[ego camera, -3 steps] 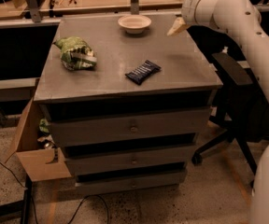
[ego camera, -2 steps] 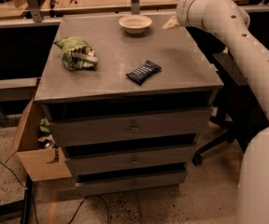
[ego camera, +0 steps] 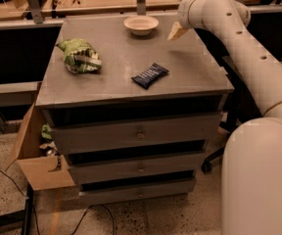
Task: Move paper bowl near rxbar blueberry
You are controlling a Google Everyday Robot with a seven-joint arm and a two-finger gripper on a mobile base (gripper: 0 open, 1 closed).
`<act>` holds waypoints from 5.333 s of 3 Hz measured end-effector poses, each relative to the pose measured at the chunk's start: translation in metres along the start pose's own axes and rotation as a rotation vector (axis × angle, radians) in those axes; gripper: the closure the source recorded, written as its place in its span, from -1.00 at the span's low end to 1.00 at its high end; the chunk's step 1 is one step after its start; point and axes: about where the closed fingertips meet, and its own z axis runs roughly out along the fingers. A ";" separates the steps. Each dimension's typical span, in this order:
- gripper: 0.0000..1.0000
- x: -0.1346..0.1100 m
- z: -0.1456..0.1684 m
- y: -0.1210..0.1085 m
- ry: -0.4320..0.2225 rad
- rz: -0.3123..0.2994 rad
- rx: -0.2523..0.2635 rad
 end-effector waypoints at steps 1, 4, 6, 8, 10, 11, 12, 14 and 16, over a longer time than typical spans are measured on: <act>-0.68 -0.006 0.022 0.017 -0.025 -0.019 -0.046; -0.33 -0.027 0.056 0.034 -0.110 -0.067 -0.090; -0.06 -0.038 0.075 0.042 -0.153 -0.072 -0.093; 0.06 -0.042 0.091 0.055 -0.176 -0.064 -0.087; 0.90 -0.040 0.100 0.063 -0.167 -0.061 -0.095; 1.00 -0.042 0.101 0.071 -0.177 -0.049 -0.118; 1.00 -0.039 0.090 0.050 -0.167 -0.058 -0.087; 1.00 -0.014 0.039 0.011 -0.164 -0.070 -0.054; 1.00 0.006 -0.024 -0.013 -0.128 -0.046 -0.036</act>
Offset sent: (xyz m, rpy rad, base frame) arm 0.0353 0.0246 -0.0278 -0.0568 0.0455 0.0934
